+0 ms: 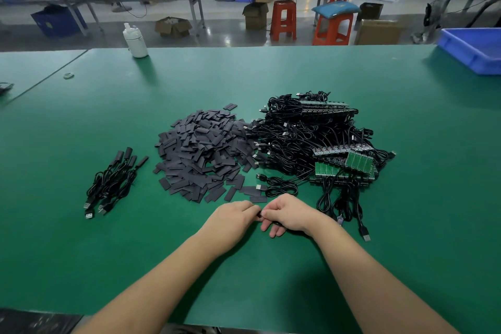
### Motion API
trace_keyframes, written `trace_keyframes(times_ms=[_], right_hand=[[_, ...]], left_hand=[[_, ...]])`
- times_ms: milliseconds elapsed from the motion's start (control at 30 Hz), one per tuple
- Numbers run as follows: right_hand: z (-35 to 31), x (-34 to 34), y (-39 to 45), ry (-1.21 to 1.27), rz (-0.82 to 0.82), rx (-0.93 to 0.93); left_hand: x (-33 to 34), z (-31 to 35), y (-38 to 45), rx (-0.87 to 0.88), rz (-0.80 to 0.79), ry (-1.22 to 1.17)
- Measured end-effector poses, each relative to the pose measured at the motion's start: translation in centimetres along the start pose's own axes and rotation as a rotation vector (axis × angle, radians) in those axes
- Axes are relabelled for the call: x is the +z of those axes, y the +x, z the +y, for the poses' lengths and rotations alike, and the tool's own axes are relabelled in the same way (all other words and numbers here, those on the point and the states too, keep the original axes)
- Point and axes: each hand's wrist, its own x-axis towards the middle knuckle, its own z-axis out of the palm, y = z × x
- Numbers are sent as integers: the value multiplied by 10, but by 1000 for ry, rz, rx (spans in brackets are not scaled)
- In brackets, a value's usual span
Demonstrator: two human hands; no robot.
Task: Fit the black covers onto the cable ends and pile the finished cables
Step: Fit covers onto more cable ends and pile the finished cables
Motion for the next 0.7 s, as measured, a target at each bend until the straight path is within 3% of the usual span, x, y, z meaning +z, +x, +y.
trace_keyframes(times_ms=[367,700], right_hand=[[-4,-1,-4,51,9,29],[-6,-3,-10,86,39,13]], left_hand=[[-11,6,6,34,-84,165],[-7,0,9,-38,-173,139]])
